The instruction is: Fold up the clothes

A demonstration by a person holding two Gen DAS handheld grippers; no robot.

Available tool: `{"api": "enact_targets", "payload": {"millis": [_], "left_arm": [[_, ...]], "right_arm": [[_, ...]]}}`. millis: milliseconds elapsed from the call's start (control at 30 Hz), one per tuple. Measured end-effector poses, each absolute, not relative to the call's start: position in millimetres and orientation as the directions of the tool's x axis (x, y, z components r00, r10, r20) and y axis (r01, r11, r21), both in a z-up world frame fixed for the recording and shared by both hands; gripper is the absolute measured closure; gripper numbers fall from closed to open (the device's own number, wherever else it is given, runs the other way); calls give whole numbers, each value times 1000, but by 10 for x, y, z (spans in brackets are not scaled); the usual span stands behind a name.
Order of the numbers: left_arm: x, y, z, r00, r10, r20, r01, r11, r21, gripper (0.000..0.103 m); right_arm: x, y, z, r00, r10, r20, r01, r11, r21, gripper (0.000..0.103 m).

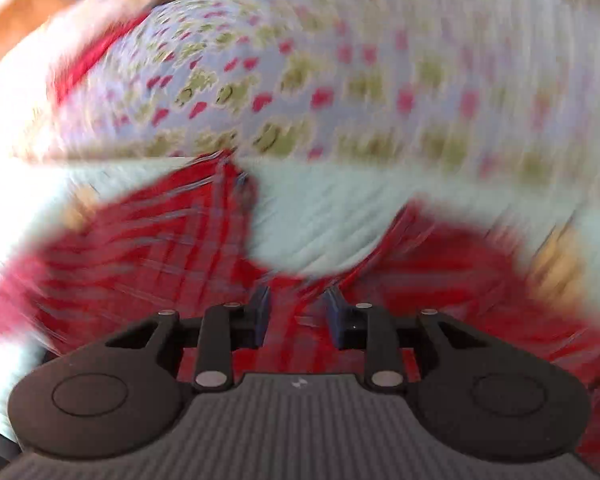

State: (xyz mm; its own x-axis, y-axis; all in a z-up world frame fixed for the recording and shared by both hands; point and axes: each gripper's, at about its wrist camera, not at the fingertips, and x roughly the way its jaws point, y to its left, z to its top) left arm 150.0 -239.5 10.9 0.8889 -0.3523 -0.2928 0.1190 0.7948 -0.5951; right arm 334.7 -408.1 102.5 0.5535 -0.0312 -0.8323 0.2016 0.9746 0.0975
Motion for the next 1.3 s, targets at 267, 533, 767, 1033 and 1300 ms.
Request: {"api": "enact_targets", "payload": {"millis": [267,533,767,1033,1300], "left_arm": [[1511,-2381,110,889,-354,-291,118,791,-600,0],[1517,-2377,111,889,-353,-293,118,793,-597,0],[1519,-2372,106,889,-350,-294,116,794,-597,0],[1529,-2370,94,888,-353,-295,116,792,-600,0],[1533,-2358,91,888,-357,-292,117,786,-607,0]], "right_arm": [[3016,-4938,709,502,-168,-848,608,766,208,54],[3002,-5137,389,567,-116,-815,663,652,368,68],[2847,-4826,652,682,-133,-719,420,876,236,103],[2073,-3522,1029,520,208,-828,-359,933,9,74],[2900,-3974,928,622,-94,-777,29,995,-97,61]]}}
